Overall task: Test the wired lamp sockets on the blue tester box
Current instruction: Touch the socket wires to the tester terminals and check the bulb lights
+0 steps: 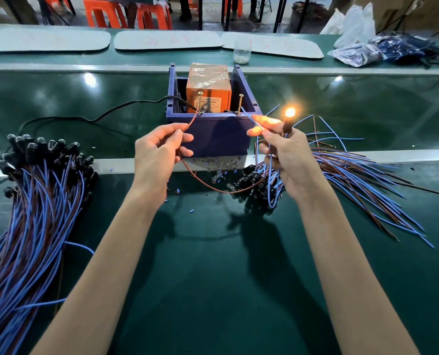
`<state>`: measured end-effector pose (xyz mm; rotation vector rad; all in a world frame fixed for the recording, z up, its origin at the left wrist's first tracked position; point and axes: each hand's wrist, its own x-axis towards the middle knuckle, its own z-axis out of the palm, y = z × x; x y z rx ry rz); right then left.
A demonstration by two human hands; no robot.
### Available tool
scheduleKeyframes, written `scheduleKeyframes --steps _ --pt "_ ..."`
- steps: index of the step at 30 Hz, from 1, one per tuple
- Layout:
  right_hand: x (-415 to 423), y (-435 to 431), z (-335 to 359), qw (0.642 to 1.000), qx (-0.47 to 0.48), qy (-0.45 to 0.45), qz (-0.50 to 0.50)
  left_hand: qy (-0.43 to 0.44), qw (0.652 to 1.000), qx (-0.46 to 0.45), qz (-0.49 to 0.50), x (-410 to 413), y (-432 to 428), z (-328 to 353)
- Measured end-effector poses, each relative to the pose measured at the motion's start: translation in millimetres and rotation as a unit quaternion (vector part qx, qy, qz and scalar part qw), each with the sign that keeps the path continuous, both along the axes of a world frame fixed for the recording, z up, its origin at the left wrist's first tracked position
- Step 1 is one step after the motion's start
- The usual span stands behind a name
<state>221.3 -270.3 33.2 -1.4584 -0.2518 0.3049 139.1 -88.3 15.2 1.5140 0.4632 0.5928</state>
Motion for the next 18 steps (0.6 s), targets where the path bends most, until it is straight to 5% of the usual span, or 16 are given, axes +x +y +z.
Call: scheduleKeyframes --steps 6,10,13,18 --pt "-1 -2 4 0.996 -0.073 -0.02 0.053 0.022 0.999 0.003 -0.038 -2 3 3" --pt "0 0 8 0.98 -0.189 -0.017 0.064 0.069 0.983 0.081 -0.148 -7 11 3" --pt "2 0 11 0.976 -0.214 -0.003 0.039 0.158 0.936 0.197 -0.246 -12 20 5" --pt "-1 -5 19 0.998 -0.052 0.011 -0.016 0.359 0.82 0.338 -0.291 -17 42 -1"
